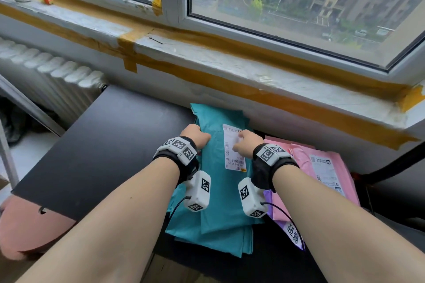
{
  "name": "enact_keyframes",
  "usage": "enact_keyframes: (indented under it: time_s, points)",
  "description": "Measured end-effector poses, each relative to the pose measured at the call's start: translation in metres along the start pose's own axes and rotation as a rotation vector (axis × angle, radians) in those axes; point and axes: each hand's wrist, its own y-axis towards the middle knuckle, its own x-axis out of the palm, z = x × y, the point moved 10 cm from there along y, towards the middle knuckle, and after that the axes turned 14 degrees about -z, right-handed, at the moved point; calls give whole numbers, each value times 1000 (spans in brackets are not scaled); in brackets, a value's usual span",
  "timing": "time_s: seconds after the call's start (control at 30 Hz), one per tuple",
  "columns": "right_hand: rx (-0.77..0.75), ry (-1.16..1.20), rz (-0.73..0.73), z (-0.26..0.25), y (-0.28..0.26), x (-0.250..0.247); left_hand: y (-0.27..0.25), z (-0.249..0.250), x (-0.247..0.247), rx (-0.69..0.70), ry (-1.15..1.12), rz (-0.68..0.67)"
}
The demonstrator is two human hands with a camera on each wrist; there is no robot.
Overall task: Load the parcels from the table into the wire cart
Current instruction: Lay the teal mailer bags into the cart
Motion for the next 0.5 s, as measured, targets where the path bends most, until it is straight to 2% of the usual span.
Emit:
enact_keyframes:
  time_s: [0.23,0.4,0.5]
  points:
    - [32,271,125,14,-16,-25,-20,19,-23,78,18,79]
    - [-120,366,132,-7,-36,-39,-41,37,-39,116,105,137]
    - [-188,417,200,-16,-53,-52,-52,46,-47,146,131,170]
